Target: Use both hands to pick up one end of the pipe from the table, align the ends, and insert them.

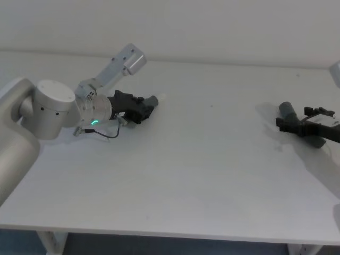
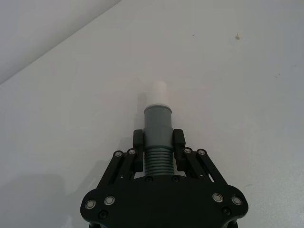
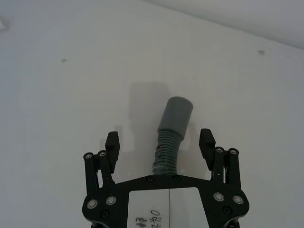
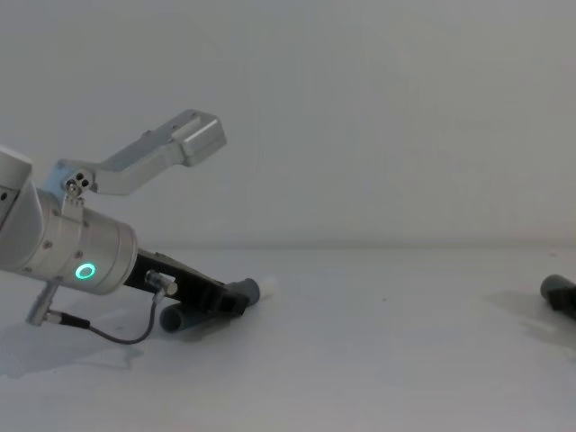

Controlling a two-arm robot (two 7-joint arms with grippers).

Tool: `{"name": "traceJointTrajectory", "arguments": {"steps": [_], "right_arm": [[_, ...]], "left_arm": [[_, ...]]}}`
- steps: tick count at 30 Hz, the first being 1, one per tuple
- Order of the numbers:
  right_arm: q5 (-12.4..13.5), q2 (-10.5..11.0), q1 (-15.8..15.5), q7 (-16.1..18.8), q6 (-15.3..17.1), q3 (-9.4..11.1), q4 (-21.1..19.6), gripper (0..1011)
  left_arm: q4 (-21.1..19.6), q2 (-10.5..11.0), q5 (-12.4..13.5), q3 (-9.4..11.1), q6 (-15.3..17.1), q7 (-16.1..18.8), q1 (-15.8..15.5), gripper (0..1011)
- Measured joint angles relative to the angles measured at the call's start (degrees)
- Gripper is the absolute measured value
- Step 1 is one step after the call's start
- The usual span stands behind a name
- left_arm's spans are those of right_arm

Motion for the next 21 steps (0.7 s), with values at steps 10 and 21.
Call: {"name": "traceJointTrajectory", "arguments": {"steps": [10,21], "right_arm": [[0.2,1.08,-0.24,1.01,1.1,-1.19,-0.72,1002],[0.35,1.67,-0.1,1.34,1.52,-2.17,-0.82,1002]], "left_arm": [[0.0,0.0,0.0,0.0,0.0,0.0,0.0,354],[0.0,0.0,0.0,0.0,0.0,0.0,0.0,354]]}}
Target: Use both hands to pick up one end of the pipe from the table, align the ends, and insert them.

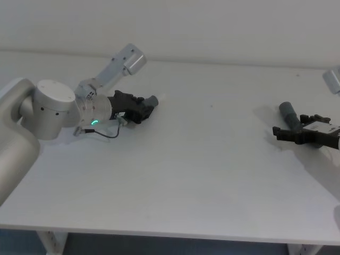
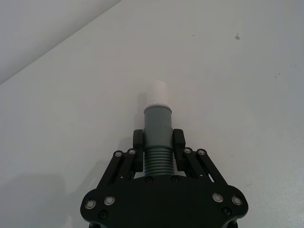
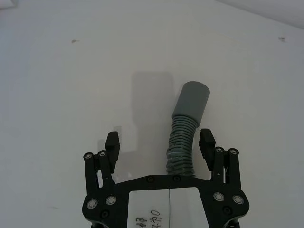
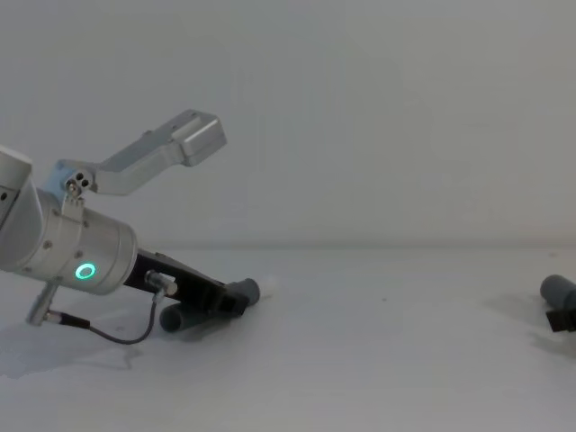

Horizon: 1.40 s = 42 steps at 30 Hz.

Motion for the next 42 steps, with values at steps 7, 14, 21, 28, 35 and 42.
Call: {"name": "traceJointTrajectory", "arguments": {"steps": [7,14,21,28,35,42], "right_arm": [[0.0,0.12,0.15,0.03,0.03,-0.37,0.04,967],[0.0,0.23,0.25,0.04,0.03,-0.61,0.08,806],[-0.01,0.26,0.28,0.05,0.03,-0.73,0.12,600],[-0.01,0.29,0.31,0.04,0.03,-0.79,0.15,372],[-0.02,0.32,0.34,0.04,0.03,-0.83,0.15,274],[-0.02,0.32,0.34,0.04,0.03,-0.85,0.15,274]], "left_arm": [[0.0,0.0,0.0,0.0,0.0,0.0,0.0,354],[0.0,0.0,0.0,0.0,0.0,0.0,0.0,354],[0.0,0.0,0.0,0.0,0.0,0.0,0.0,354],[0.0,0.0,0.0,0.0,0.0,0.0,0.0,354],[0.0,0.0,0.0,0.0,0.0,0.0,0.0,354],[0.0,0.0,0.0,0.0,0.0,0.0,0.0,354]]}}
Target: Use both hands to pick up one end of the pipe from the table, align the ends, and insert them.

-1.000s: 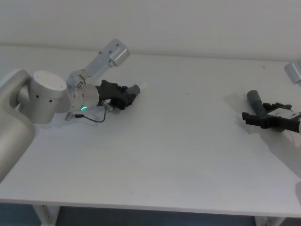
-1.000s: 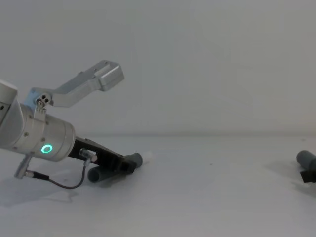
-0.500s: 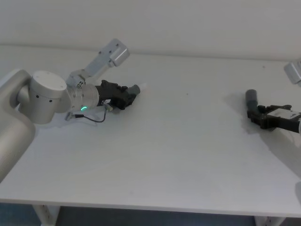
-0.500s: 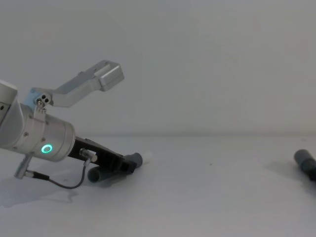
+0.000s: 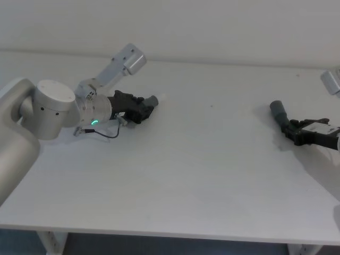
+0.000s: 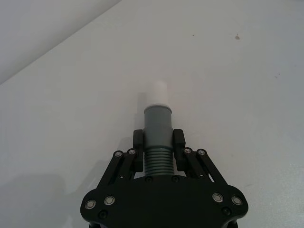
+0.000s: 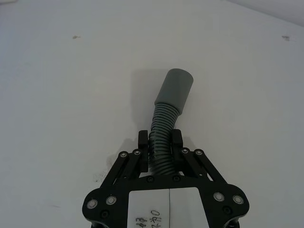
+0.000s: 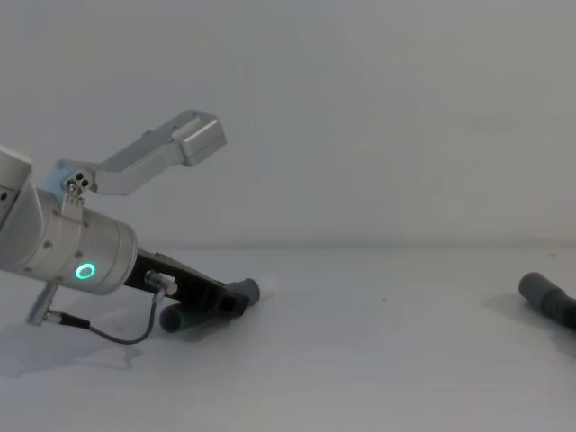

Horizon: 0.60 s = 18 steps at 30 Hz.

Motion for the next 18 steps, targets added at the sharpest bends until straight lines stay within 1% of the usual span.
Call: {"name": "traceJointTrajectory", "arguments": {"steps": [18], "right_arm": [[0.0,0.0,0.0,0.0,-0.01,0.0,0.0,274]], "left_arm": [[0.0,0.0,0.0,0.0,0.0,0.0,0.0,354]]}}
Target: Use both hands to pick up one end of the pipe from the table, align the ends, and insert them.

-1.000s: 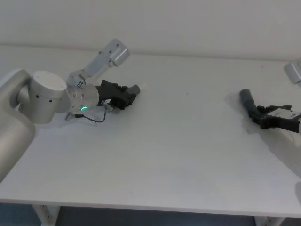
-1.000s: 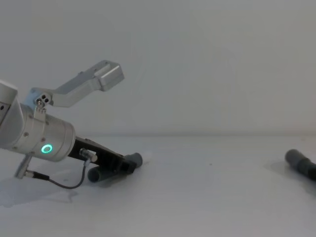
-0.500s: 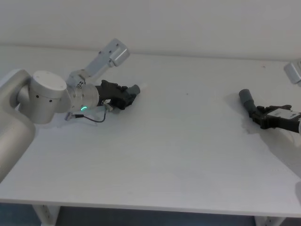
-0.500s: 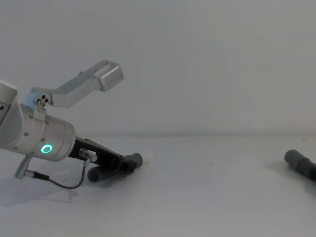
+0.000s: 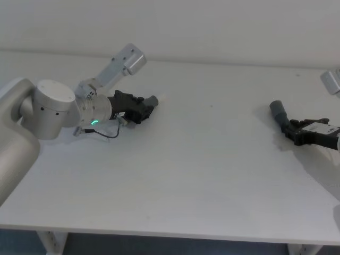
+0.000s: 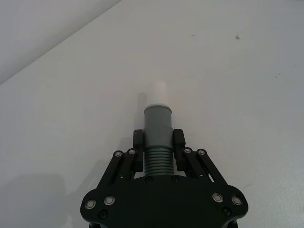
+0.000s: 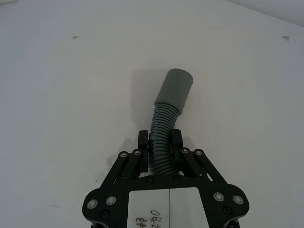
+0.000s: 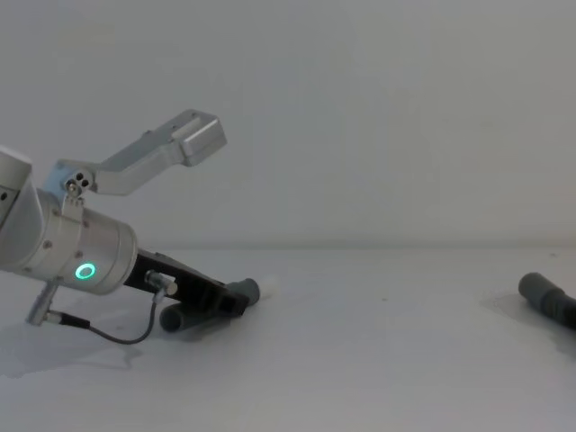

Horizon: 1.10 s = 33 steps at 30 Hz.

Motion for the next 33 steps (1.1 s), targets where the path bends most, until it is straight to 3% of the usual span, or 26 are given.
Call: {"name": "traceJointTrajectory", "arguments": {"steps": [8,20,33], "right_arm": [[0.0,0.04,-0.04,0.5,-1.62,-0.24,0.2,274],[0.09,0.58,-0.43,2.32,-8.71,0.25,0.41,274],[2.23,3.0,0.83,9.19,-16.84,1.3,1.57,274]], "left_arm": [[0.22,-0.08,0.21,0.17,-0.01,-0.11,-0.26,354],[2.46,-1.61,2.17,1.67,-0.91,-0.67,-3.1,354],[3.5,-2.51,3.74,2.77,-3.52,-1.87,-4.98,354]]}}
